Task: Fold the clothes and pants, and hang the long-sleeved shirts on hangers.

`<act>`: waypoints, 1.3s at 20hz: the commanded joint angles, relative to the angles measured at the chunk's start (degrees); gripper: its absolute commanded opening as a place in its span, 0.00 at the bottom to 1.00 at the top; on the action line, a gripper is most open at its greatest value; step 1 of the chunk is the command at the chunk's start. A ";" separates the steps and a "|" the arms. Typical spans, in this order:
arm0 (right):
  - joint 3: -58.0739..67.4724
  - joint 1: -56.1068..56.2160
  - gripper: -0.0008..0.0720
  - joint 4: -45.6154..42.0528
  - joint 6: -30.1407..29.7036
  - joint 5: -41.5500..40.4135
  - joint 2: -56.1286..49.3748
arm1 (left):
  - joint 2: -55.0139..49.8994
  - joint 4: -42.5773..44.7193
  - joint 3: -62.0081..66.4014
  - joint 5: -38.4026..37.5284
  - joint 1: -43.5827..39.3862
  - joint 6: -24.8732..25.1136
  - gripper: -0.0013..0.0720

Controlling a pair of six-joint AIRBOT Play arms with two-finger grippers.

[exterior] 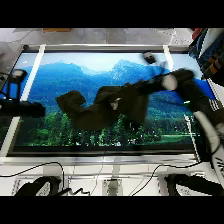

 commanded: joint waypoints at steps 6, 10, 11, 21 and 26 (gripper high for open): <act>-9.62 -37.66 0.05 34.32 -16.17 9.05 7.93 | 2.01 -23.74 -21.03 7.21 -0.02 5.64 0.42; -15.63 -40.09 0.06 41.27 -19.58 11.58 7.96 | -1.09 -47.23 -25.27 9.05 -3.54 19.47 0.44; -16.41 -39.93 0.06 41.20 -19.65 11.56 7.96 | -2.01 -50.07 -25.24 9.27 -6.34 22.49 0.56; -17.31 -39.76 0.06 41.27 -20.15 11.50 7.96 | -17.92 -51.25 -22.99 31.01 -37.11 23.32 0.96; -17.31 -39.76 0.06 41.29 -20.13 11.58 7.96 | -27.34 -51.17 -15.82 30.88 -37.90 23.28 0.96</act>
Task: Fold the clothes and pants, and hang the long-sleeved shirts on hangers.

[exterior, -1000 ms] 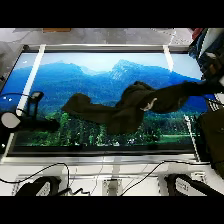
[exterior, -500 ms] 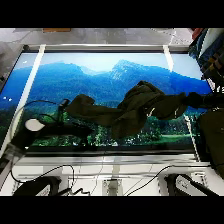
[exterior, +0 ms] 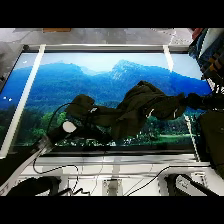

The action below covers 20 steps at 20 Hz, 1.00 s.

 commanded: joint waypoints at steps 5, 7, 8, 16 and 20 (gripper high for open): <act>-0.02 -0.04 0.06 0.15 -0.04 0.04 0.04 | -11.23 14.29 12.68 -2.16 -1.31 -11.21 0.93; -0.02 -0.04 0.06 0.13 -0.04 -0.11 0.04 | -12.92 18.08 15.28 -4.98 -1.31 -14.16 0.92; -0.02 -0.04 0.06 0.15 -0.04 -0.22 0.04 | -13.53 17.77 15.93 -5.97 -1.33 -14.16 0.85; 0.02 -0.04 0.06 0.13 -0.04 -0.63 0.04 | -14.78 17.44 16.37 -4.17 -5.68 -14.01 0.57; 0.02 -0.04 0.06 0.15 -0.02 -1.68 0.04 | -15.52 17.42 17.77 -1.25 -5.62 -14.01 0.10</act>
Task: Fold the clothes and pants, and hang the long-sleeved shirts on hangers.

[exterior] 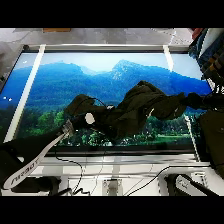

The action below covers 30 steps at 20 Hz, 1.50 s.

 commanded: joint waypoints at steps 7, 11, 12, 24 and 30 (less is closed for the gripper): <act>2.23 -0.04 0.06 0.46 4.31 -9.49 0.04 | -0.24 0.76 11.43 -3.39 9.55 -0.55 0.04; 10.36 -0.04 0.06 0.39 10.03 -16.35 0.04 | 1.68 0.74 23.52 -12.90 26.16 -1.88 0.04; 12.57 -0.04 0.06 0.31 11.23 -18.16 0.04 | 2.64 0.66 26.29 -14.23 30.69 -1.90 0.04; 32.59 -0.13 0.06 -17.94 27.08 -23.71 0.02 | 15.30 0.61 36.41 -14.99 65.88 -1.88 0.03; 31.36 -0.70 0.06 -29.70 26.82 -0.24 -1.57 | 15.04 20.22 35.50 -26.97 72.00 -4.04 0.03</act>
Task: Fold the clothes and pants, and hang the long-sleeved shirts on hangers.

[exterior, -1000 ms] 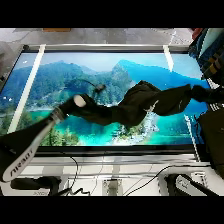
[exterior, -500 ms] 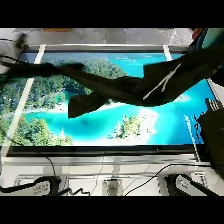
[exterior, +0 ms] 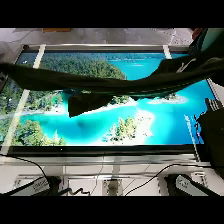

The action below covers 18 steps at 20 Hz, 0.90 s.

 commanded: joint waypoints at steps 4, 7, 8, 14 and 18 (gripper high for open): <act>-14.38 -0.22 0.06 -6.36 -0.33 14.47 0.94 | 0.15 15.34 -13.22 -4.94 2.47 -1.05 0.03; -25.81 -0.22 0.06 -9.44 -1.20 12.85 5.51 | 0.15 24.09 -23.04 -5.40 2.49 -1.05 0.03; -29.07 -0.22 0.06 -10.47 -1.20 13.29 7.21 | 0.15 27.39 -25.24 -6.16 2.51 -1.05 0.03; -43.06 -0.22 0.06 -17.68 -9.29 27.74 17.42 | 0.15 42.58 -28.35 -11.30 2.51 -0.35 0.03; -45.03 -0.22 0.06 -22.73 -9.42 34.53 18.27 | -0.02 42.53 -29.51 -14.84 2.51 12.41 0.03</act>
